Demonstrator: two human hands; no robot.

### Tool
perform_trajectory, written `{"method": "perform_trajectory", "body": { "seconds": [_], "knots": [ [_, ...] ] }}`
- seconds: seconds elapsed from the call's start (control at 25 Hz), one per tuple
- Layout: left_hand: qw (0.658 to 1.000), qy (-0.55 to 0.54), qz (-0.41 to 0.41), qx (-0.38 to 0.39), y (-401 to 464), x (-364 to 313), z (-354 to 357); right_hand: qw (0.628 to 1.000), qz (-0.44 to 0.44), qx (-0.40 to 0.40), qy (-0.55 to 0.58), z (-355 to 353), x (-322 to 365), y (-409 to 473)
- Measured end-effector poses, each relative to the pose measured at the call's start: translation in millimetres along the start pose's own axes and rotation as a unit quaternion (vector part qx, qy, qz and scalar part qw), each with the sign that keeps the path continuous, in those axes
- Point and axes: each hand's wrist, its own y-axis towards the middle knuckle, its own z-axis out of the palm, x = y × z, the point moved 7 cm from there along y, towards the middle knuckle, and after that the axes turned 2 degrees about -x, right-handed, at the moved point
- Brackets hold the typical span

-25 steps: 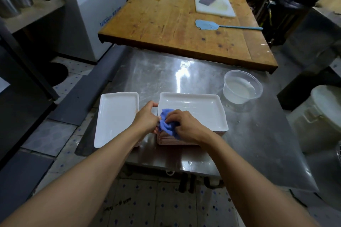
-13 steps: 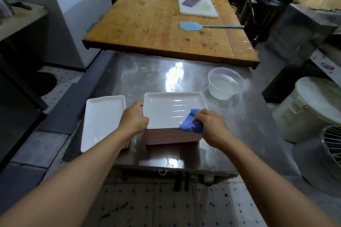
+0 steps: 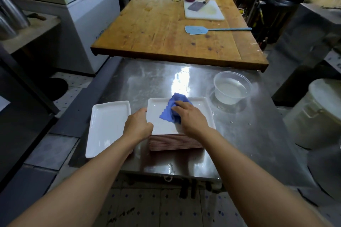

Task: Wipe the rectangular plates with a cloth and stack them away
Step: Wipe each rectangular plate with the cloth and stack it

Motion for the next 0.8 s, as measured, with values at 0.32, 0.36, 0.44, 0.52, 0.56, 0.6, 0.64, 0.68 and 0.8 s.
{"method": "perform_trajectory", "body": {
  "seconds": [0.32, 0.36, 0.44, 0.52, 0.56, 0.6, 0.64, 0.68, 0.8],
  "knots": [
    [0.999, 0.025, 0.009, -0.022, -3.7, -4.1, -1.8, 0.993, 0.098, 0.065, 0.014, -17.4, -42.9, -44.1],
    [0.999, 0.028, 0.008, -0.023, -4.4, -4.6, -2.3, 0.993, 0.095, 0.067, -0.011, -19.1, -39.6, -51.4],
    [0.999, 0.031, 0.005, -0.025, -6.2, -4.9, -2.7, 0.994, 0.079, 0.063, -0.050, -22.5, -33.6, -63.2],
    [0.999, 0.042, 0.007, -0.025, -7.8, -6.4, -3.1, 0.993, 0.079, 0.058, -0.061, -26.2, -31.9, -70.6],
    [0.998, 0.049, 0.009, -0.023, -7.7, -8.2, -3.2, 0.993, 0.086, 0.057, -0.062, -28.6, -31.9, -72.7],
    [0.998, 0.058, 0.010, -0.020, -7.8, -10.1, -3.3, 0.993, 0.095, 0.054, -0.052, -30.7, -33.2, -75.4],
    [0.998, 0.066, 0.005, -0.017, -8.4, -11.6, -3.6, 0.993, 0.109, 0.044, -0.030, -34.3, -36.0, -77.7],
    [0.997, 0.075, -0.006, -0.015, -9.8, -12.5, -4.4, 0.991, 0.129, 0.023, 0.008, -40.1, -40.8, -81.2],
    [0.987, 0.146, -0.006, -0.061, -23.0, -23.6, -11.1, 0.963, 0.193, -0.115, 0.146, -64.4, -61.5, -96.2]
  ]
}}
